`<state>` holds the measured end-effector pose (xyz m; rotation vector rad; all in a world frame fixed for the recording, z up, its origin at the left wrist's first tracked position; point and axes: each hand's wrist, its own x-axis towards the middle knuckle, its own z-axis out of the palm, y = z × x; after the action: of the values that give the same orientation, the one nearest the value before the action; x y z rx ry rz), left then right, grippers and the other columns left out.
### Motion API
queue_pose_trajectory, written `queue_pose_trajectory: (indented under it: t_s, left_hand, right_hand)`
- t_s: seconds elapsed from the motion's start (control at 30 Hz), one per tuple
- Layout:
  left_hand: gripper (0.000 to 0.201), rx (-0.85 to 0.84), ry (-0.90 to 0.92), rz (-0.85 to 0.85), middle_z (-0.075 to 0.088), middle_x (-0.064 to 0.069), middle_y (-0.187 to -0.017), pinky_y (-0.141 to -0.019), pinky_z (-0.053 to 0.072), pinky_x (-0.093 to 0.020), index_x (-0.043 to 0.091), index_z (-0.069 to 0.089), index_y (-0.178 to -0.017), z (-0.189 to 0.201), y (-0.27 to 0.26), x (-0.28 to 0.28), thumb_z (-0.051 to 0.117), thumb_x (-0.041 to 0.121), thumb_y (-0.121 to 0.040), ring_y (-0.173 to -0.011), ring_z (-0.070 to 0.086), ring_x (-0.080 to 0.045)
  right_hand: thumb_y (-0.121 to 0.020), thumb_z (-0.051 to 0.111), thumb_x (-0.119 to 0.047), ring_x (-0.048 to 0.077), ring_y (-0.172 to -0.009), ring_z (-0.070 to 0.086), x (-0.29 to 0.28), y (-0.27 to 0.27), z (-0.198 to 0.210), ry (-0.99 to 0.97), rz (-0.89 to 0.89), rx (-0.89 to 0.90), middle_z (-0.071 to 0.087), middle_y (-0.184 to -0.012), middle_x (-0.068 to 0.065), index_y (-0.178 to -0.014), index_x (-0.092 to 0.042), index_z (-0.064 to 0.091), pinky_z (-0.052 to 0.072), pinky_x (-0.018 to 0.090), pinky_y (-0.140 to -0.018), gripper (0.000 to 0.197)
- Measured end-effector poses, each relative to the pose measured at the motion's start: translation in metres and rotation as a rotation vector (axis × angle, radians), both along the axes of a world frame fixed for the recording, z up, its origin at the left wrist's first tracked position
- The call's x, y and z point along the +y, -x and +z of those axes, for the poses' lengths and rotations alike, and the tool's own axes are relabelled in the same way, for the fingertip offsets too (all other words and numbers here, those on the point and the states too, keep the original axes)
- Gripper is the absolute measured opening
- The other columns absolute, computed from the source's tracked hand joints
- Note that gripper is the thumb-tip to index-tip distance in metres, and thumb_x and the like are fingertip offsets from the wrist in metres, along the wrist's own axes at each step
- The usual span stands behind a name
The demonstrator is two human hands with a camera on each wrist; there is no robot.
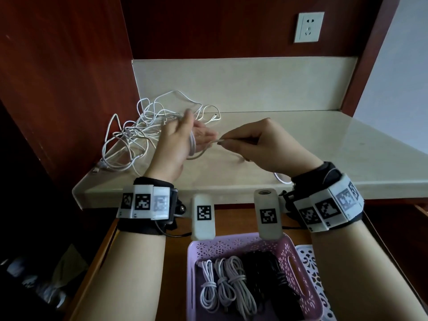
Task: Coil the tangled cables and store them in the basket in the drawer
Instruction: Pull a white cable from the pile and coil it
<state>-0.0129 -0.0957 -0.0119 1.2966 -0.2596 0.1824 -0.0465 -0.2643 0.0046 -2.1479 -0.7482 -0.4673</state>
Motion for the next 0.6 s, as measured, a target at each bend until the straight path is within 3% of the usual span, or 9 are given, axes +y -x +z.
queue_pose_trajectory:
  t_s: [0.13, 0.27, 0.33, 0.43, 0.53, 0.6]
  left_hand:
    - [0.037, -0.021, -0.352, -0.135, 0.063, -0.015, -0.054, -0.042, 0.051, -0.026, 0.003, 0.047, -0.082, -0.004, 0.009, -0.009, 0.031, 0.028, -0.104, -0.042, 0.061, -0.024]
    - [0.041, -0.041, -0.567, -0.215, 0.050, -0.010, -0.041, -0.033, 0.025, -0.013, 0.003, 0.049, -0.080, -0.007, 0.013, -0.010, 0.030, 0.029, -0.105, -0.023, 0.035, -0.016]
    - [0.046, 0.043, -0.538, -0.337, 0.038, -0.007, -0.037, -0.034, 0.018, -0.009, 0.004, 0.049, -0.079, -0.008, 0.014, -0.009, 0.030, 0.038, -0.103, -0.024, 0.020, -0.012]
    - [0.059, 0.162, -0.417, -0.611, 0.023, -0.001, -0.038, -0.036, 0.013, -0.003, 0.012, 0.048, -0.071, -0.003, 0.020, -0.004, 0.022, 0.062, -0.090, -0.027, 0.010, -0.005]
    - [0.065, 0.158, -0.301, -0.892, 0.027, 0.004, -0.036, -0.034, 0.018, -0.004, 0.019, 0.048, -0.065, 0.001, 0.021, 0.006, 0.010, 0.068, -0.084, -0.025, 0.015, -0.003]
    - [0.059, 0.153, -0.227, -1.044, 0.035, 0.008, -0.035, -0.032, 0.021, -0.005, 0.019, 0.050, -0.066, 0.001, 0.019, 0.012, 0.021, 0.068, -0.084, -0.024, 0.023, -0.002]
  right_hand:
    - [-0.078, 0.075, -0.019, 0.016, -0.058, 0.053, -0.002, -0.005, 0.001, -0.088, -0.125, -0.154, 0.065, -0.065, 0.006, -0.075, -0.007, 0.073, 0.043, 0.032, -0.058, 0.013]
    - [-0.070, 0.080, -0.034, 0.009, -0.052, 0.038, -0.010, -0.012, 0.000, -0.141, -0.240, -0.220, 0.044, -0.056, -0.006, -0.072, -0.014, 0.067, 0.033, 0.030, -0.053, 0.024]
    - [-0.072, 0.080, -0.030, 0.008, -0.055, 0.039, -0.012, -0.013, 0.001, -0.146, -0.215, -0.197, 0.045, -0.060, -0.007, -0.075, -0.016, 0.069, 0.033, 0.025, -0.056, 0.018]
    - [-0.077, 0.077, -0.023, 0.008, -0.061, 0.049, -0.014, -0.012, 0.003, -0.209, -0.121, -0.139, 0.060, -0.071, 0.001, -0.080, -0.017, 0.070, 0.038, 0.022, -0.059, 0.010]
    - [-0.085, 0.068, -0.024, 0.001, -0.068, 0.055, -0.011, -0.011, 0.001, -0.253, -0.020, -0.040, 0.068, -0.082, 0.002, -0.091, -0.014, 0.071, 0.041, 0.017, -0.064, 0.012]
    - [-0.094, 0.054, -0.018, -0.005, -0.070, 0.058, -0.006, -0.009, -0.002, -0.243, 0.124, 0.080, 0.068, -0.080, -0.007, -0.108, -0.001, 0.067, 0.042, 0.013, -0.068, 0.025]
